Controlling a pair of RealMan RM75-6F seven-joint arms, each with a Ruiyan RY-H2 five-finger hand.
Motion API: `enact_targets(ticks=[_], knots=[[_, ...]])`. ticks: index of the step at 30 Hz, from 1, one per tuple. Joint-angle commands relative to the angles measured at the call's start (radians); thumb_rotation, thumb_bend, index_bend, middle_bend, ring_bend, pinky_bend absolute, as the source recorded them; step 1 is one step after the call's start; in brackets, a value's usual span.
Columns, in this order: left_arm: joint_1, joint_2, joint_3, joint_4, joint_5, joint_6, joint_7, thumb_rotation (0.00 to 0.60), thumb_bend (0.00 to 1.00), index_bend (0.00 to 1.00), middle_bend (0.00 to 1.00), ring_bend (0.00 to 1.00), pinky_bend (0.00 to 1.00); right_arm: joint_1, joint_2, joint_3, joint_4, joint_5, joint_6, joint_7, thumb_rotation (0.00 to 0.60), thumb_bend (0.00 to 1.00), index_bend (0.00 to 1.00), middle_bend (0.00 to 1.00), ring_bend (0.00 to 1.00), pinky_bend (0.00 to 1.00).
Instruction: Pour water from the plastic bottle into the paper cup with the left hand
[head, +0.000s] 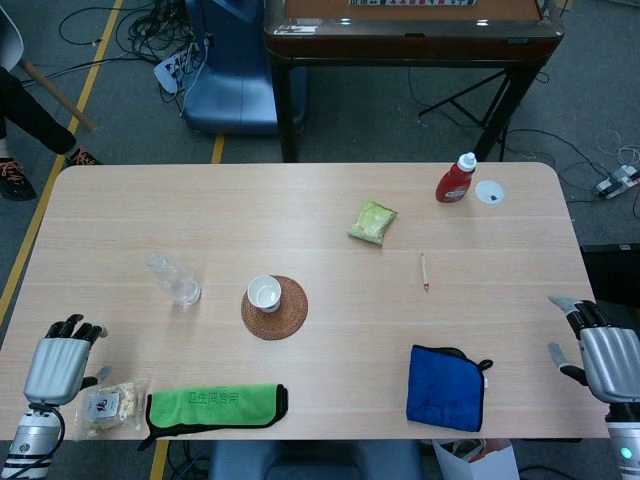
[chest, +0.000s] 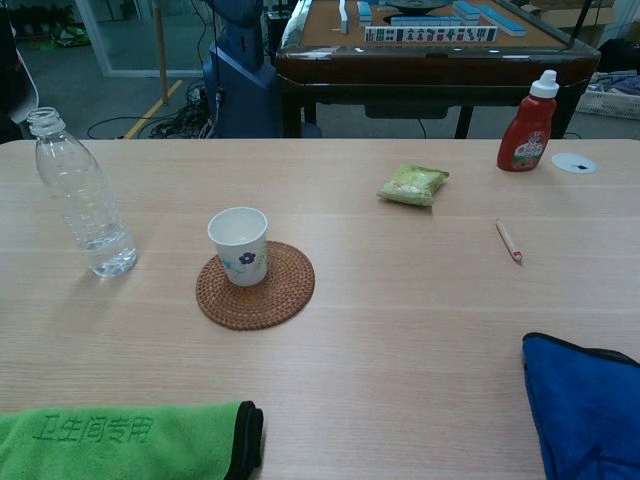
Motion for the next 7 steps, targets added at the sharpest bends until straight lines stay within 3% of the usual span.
enact_targets(ticks=[1, 7], knots=[[0.001, -0.001, -0.003, 0.001, 0.001, -0.001, 0.001, 0.600, 0.02, 0.43, 0.46, 0.22, 0.31, 0.001, 0.002, -0.001, -0.001, 0.003, -0.004, 0.001, 0.600, 0.35, 0.21, 0.26, 0.21, 0.47], [0.000, -0.008, -0.004, 0.006, 0.004, -0.017, -0.001, 0.600, 0.02, 0.43, 0.46, 0.22, 0.31, -0.003, 0.005, -0.002, -0.002, 0.002, 0.002, 0.007, 0.600, 0.35, 0.21, 0.26, 0.21, 0.47]])
